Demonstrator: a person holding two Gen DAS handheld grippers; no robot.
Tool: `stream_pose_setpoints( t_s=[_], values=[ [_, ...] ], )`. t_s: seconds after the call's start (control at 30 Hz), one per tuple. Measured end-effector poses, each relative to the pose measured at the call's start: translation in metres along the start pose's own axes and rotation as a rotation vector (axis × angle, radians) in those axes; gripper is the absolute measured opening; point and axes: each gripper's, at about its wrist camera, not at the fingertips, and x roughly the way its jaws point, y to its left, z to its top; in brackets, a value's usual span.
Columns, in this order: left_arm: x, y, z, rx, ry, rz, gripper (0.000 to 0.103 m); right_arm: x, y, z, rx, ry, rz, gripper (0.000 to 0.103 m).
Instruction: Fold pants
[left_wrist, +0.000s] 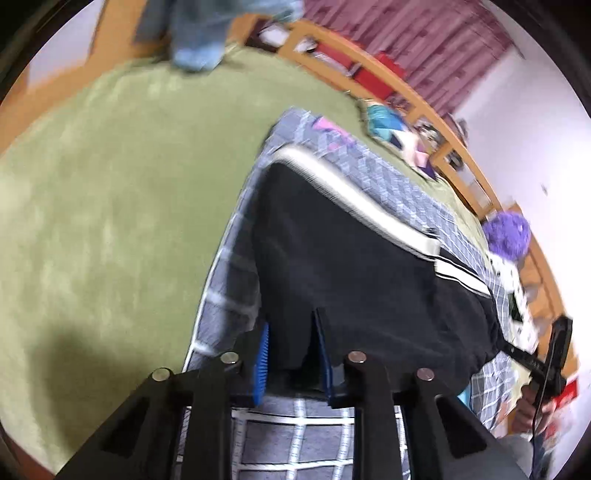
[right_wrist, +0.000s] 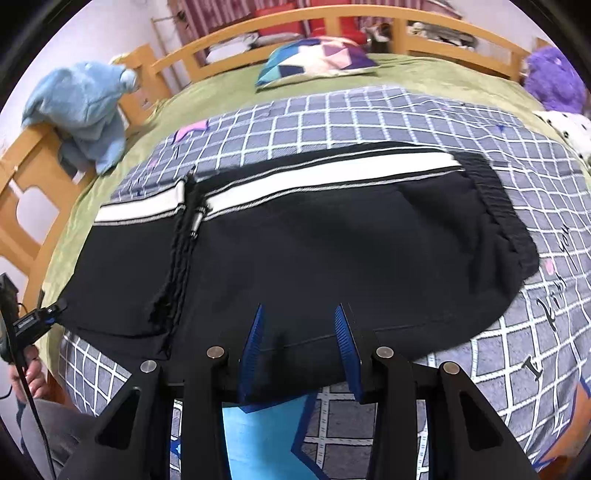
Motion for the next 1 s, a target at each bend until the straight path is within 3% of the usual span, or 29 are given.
stream_pose_setpoints(
  t_s=[0.13,0.33,0.5,0.57,0.67,0.83,0.9,0.93,1.0],
  values=[
    [-0.023,-0.05,0.015,0.146,-0.039,0.017,0.016,-0.006,-0.004,-0.004,0.018,-0.004,0.008,0.039],
    [-0.024,-0.136,0.028,0.334,-0.027,-0.084,0.014,-0.021,-0.005,-0.011,-0.013,-0.046,-0.01,0.04],
    [0.01,-0.194,0.013,0.447,0.056,-0.177,0.014,-0.023,-0.02,-0.02,0.02,-0.031,-0.015,0.04],
    [0.033,-0.212,0.006,0.491,0.137,-0.224,0.014,-0.022,-0.025,-0.021,0.039,-0.024,-0.013,0.04],
    [0.055,-0.218,0.004,0.506,0.224,-0.291,0.014,-0.018,-0.026,-0.019,0.046,-0.013,-0.01,0.04],
    [0.097,-0.219,-0.005,0.491,0.403,-0.336,0.014,-0.002,-0.008,-0.006,0.003,0.01,-0.004,0.04],
    [0.099,-0.215,-0.007,0.483,0.428,-0.345,0.016,0.004,0.002,0.002,-0.013,0.017,0.015,0.04],
    [0.098,-0.215,-0.008,0.485,0.425,-0.345,0.019,0.007,0.007,0.006,-0.02,0.016,0.027,0.04],
    [0.09,-0.213,-0.007,0.496,0.404,-0.334,0.036,0.012,0.019,0.015,-0.032,0.01,0.067,0.041]
  ],
)
